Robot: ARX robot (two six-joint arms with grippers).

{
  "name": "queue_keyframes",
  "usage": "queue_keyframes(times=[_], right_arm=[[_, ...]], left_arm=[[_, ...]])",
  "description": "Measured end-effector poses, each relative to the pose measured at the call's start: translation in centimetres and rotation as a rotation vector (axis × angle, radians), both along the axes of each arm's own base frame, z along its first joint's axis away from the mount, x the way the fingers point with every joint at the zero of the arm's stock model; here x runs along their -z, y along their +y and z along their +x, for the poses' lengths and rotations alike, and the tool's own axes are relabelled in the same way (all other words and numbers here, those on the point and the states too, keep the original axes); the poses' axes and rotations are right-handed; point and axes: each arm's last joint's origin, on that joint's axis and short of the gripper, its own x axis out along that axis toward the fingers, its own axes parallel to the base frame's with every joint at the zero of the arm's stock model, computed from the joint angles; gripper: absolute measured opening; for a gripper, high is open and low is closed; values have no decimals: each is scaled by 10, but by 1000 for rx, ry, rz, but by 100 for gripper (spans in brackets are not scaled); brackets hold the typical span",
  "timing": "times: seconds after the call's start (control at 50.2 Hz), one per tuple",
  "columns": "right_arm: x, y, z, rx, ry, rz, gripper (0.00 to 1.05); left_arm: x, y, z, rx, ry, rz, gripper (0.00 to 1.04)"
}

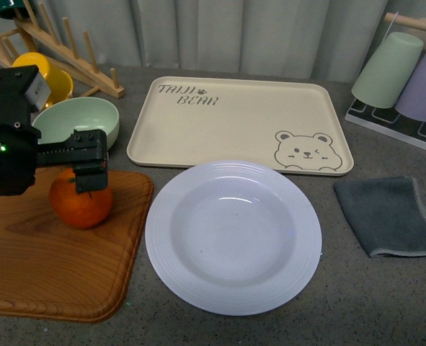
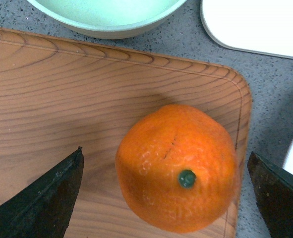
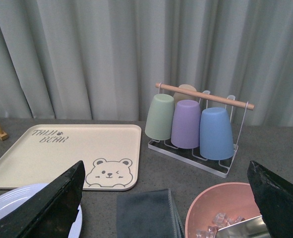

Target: Place orange and plate with both arms

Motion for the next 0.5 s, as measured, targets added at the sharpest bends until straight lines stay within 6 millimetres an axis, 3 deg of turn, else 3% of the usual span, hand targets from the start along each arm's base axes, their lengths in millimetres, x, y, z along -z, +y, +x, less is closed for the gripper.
queue_keyframes(times=[0.378,0.498], right_arm=[[0,0,0,0,0,0,96],[0,0,0,0,0,0,96]], left_arm=[[11,-1,6,4,18,13,98],[11,0,7,3,17,11,77]])
